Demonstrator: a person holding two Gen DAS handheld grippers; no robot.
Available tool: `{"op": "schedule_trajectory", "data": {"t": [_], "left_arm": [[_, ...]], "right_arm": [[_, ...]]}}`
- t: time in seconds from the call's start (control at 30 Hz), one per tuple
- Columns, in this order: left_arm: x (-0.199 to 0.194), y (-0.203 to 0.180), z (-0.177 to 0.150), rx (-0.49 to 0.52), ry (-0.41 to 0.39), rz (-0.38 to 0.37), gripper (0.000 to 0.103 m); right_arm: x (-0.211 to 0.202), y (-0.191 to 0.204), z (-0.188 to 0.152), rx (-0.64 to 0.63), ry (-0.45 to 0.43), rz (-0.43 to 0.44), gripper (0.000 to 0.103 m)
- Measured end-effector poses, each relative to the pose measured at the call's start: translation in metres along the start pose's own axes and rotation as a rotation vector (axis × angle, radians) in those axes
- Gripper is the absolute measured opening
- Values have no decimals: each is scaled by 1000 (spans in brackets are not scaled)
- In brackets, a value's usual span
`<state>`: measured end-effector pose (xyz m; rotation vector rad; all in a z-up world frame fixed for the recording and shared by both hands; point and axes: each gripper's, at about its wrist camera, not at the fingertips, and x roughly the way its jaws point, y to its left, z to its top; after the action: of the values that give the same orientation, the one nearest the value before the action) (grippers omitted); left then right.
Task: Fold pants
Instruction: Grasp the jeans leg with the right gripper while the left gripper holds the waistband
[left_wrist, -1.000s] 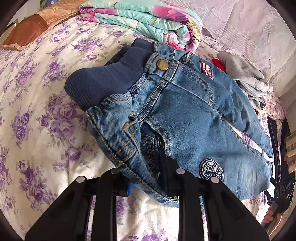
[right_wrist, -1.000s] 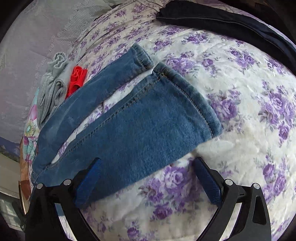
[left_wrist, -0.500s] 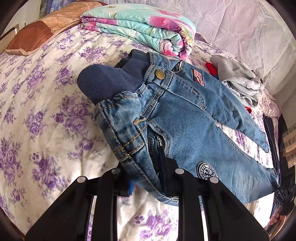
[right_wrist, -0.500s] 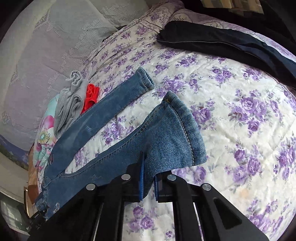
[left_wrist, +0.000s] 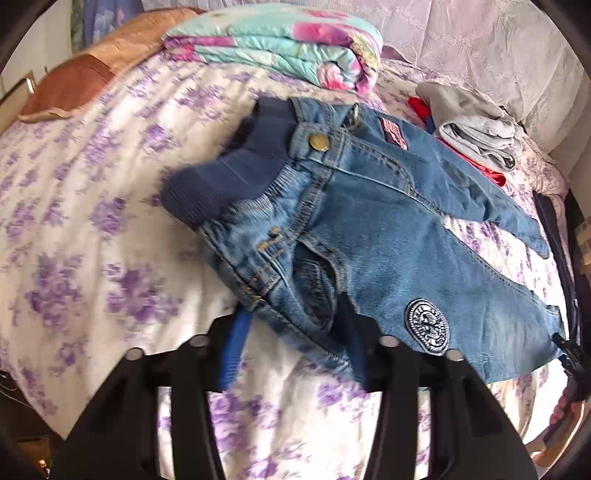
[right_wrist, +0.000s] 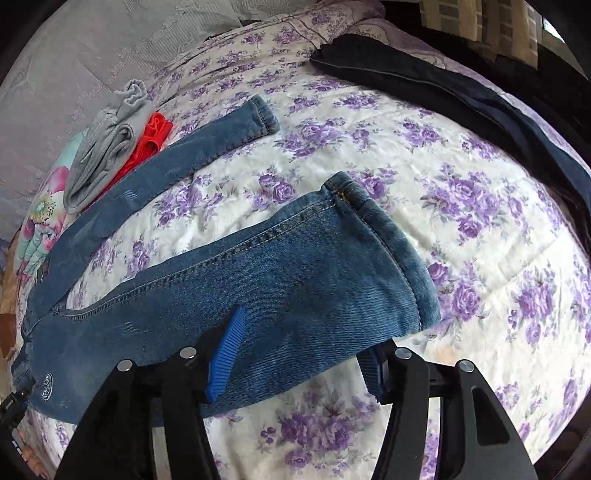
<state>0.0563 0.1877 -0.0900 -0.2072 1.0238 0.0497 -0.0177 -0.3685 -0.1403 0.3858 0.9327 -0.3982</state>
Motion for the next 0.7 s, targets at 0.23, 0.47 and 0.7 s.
{"op": "schedule_trajectory", "data": {"t": [0.23, 0.47, 0.7], "left_arm": [[-65, 29, 11, 6, -141, 109, 72], [-24, -37, 91, 208, -58, 15, 84], [99, -73, 116, 293, 207, 54, 1]], "right_arm": [[-54, -11, 25, -8, -173, -119, 71], [-60, 112, 69, -296, -112, 219, 79], [2, 269, 84, -568, 42, 337, 46]]}}
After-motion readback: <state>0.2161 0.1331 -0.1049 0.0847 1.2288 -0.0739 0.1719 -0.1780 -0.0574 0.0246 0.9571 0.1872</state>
